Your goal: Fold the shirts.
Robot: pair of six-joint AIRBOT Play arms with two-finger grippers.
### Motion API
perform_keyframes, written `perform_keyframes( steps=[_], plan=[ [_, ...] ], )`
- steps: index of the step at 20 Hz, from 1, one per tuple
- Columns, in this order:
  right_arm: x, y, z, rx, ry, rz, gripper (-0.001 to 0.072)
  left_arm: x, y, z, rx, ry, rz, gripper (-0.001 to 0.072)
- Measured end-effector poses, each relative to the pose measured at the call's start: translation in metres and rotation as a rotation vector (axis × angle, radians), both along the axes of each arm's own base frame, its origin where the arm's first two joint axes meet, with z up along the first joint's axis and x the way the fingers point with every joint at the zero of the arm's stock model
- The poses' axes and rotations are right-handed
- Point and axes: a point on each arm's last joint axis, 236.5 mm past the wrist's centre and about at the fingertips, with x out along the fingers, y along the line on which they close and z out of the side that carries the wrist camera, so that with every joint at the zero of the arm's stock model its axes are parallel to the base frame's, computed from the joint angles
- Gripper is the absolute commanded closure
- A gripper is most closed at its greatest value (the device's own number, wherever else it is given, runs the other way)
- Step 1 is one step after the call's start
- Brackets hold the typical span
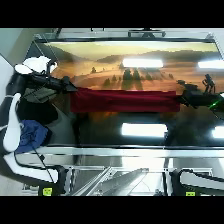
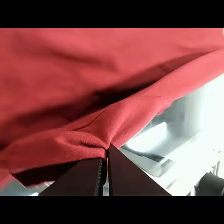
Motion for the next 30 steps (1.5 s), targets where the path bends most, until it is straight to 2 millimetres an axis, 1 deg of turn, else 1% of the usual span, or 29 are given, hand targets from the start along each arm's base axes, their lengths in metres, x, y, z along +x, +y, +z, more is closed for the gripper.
perform_keyframes(
  steps=[3,4,5,6,7,8,9,10,12,13,15,18,19,21,22,23,24,25,26,28,29,30],
  plan=[
    [0.014,-0.003,-0.027,-0.029,0.006,-0.018,0.0693,0.02,0.003,-0.041,-0.005,0.063,0.0,0.0696],
    [0.016,-0.004,-0.033,-0.036,0.009,-0.02,0.068,0.025,0.003,-0.051,-0.008,0.077,-0.001,0.0617],
    [0.018,-0.005,-0.037,-0.04,0.009,-0.021,0.0535,0.029,0.002,-0.06,-0.01,0.086,-0.006,0.0421],
    [0.021,-0.006,-0.037,-0.046,0.004,-0.018,0.0394,0.034,0.001,-0.066,-0.011,0.092,-0.011,0.0413],
    [0.025,-0.008,-0.033,-0.053,-0.007,-0.007,0.0388,0.039,0.001,-0.068,-0.011,0.088,-0.019,0.0413],
    [0.027,-0.009,-0.028,-0.056,-0.014,0.011,0.0337,0.045,0.0,-0.067,-0.012,0.076,-0.027,0.0413],
    [0.028,-0.013,-0.024,-0.072,-0.019,0.033,0.017,0.05,-0.001,-0.062,-0.013,0.06,-0.036,0.0413],
    [0.03,-0.02,-0.02,-0.097,-0.023,0.047,0.0131,0.056,-0.001,-0.055,-0.012,0.036,-0.047,0.0413],
    [0.032,-0.036,-0.018,-0.141,-0.019,0.057,0.0131,0.066,-0.001,-0.034,-0.008,-0.011,-0.065,0.0413],
    [0.031,-0.042,-0.02,-0.149,-0.006,0.056,0.0131,0.07,-0.001,-0.022,-0.005,-0.034,-0.075,0.0414],
    [0.027,-0.046,-0.029,-0.135,0.032,0.066,0.0131,0.073,-0.003,-0.005,-0.005,-0.059,-0.085,0.0414],
    [0.02,-0.042,-0.049,-0.084,0.1,0.097,0.0134,0.069,-0.008,0.013,-0.004,-0.073,-0.091,0.0415],
    [0.018,-0.039,-0.056,-0.064,0.121,0.108,0.0137,0.066,-0.009,0.015,-0.005,-0.068,-0.094,0.0415],
    [0.018,-0.031,-0.062,-0.006,0.141,0.124,0.0145,0.061,-0.014,0.018,-0.006,-0.062,-0.111,0.0415],
    [0.017,-0.026,-0.065,0.023,0.149,0.137,0.0241,0.057,-0.017,0.02,-0.007,-0.052,-0.123,0.0415],
    [0.016,-0.021,-0.068,0.049,0.15,0.158,0.0363,0.054,-0.022,0.02,-0.008,-0.05,-0.136,0.0416],
    [0.016,-0.015,-0.069,0.084,0.151,0.172,0.0389,0.052,-0.027,0.02,-0.008,-0.045,-0.146,0.0416],
    [0.016,-0.01,-0.071,0.111,0.152,0.188,0.0581,0.05,-0.033,0.021,-0.009,-0.046,-0.16,0.0416],
    [0.016,-0.007,-0.073,0.124,0.151,0.2,0.0694,0.047,-0.041,0.021,-0.009,-0.047,-0.176,0.0416],
    [0.016,-0.003,-0.073,0.149,0.148,0.215,0.0695,0.045,-0.059,0.022,-0.007,-0.059,-0.201,0.0417],
    [0.017,-0.001,-0.071,0.162,0.143,0.226,0.0695,0.044,-0.071,0.022,-0.007,-0.066,-0.217,0.0471],
    [0.017,0.001,-0.067,0.17,0.14,0.238,0.0695,0.044,-0.082,0.022,-0.006,-0.077,-0.228,0.0642]
  ],
)
